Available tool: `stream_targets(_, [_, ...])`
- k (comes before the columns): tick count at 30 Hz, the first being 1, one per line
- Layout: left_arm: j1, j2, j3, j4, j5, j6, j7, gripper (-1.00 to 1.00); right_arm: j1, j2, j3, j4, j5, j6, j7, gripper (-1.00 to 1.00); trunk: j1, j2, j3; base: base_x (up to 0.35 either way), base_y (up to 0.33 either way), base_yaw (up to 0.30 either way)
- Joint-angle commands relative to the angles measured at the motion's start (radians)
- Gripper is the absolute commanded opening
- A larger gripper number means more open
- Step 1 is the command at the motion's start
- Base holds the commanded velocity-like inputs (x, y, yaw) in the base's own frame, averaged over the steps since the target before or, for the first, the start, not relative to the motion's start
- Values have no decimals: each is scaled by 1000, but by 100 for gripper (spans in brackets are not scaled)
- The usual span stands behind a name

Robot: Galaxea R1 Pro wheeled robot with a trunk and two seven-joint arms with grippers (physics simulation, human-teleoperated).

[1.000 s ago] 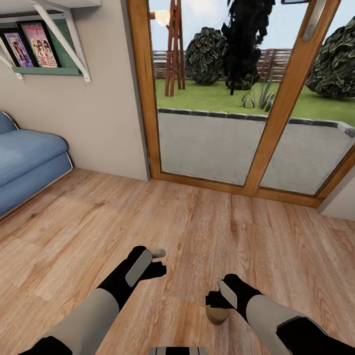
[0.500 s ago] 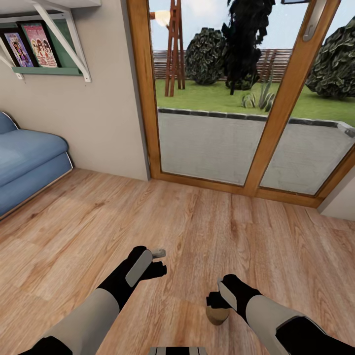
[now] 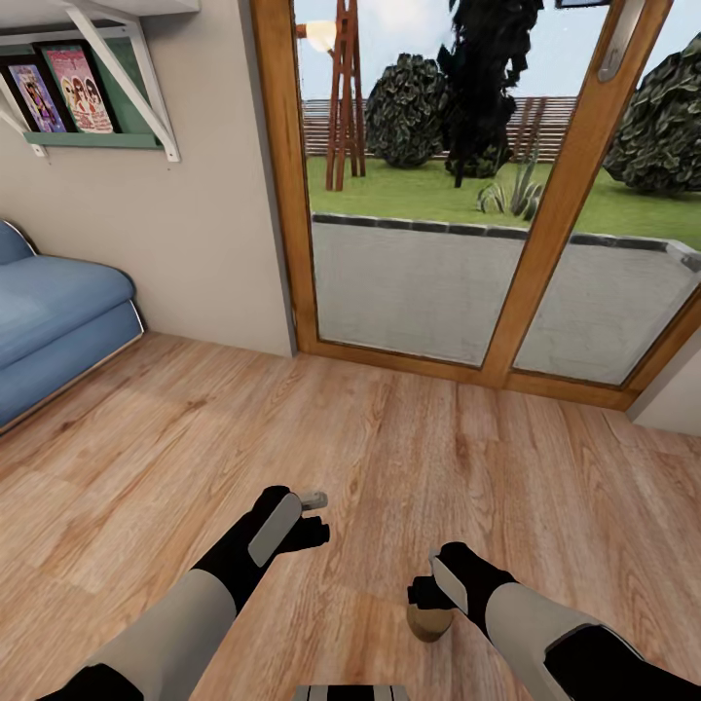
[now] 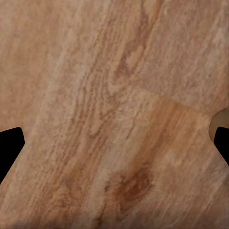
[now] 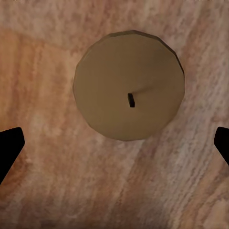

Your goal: Place each of the two pumpkins and all three candles from the living room inside a cabinet in the living room (use any cabinet), then make sure every cabinet is closed, and position the cauldron so it is next to a table in the living room.

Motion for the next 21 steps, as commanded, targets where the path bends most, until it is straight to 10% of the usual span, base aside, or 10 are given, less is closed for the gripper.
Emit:
stream_targets(1, [-1,0,-3,-1,10,0,10,100,0,0,6,-2,-11,4,-7,100,0,-1,-5,0,0,0])
stream_targets(21, [0,0,-3,-1,10,0,10,100,0,0,6,-2,-11,4,-5,100,7,-4,-67,1,0,0])
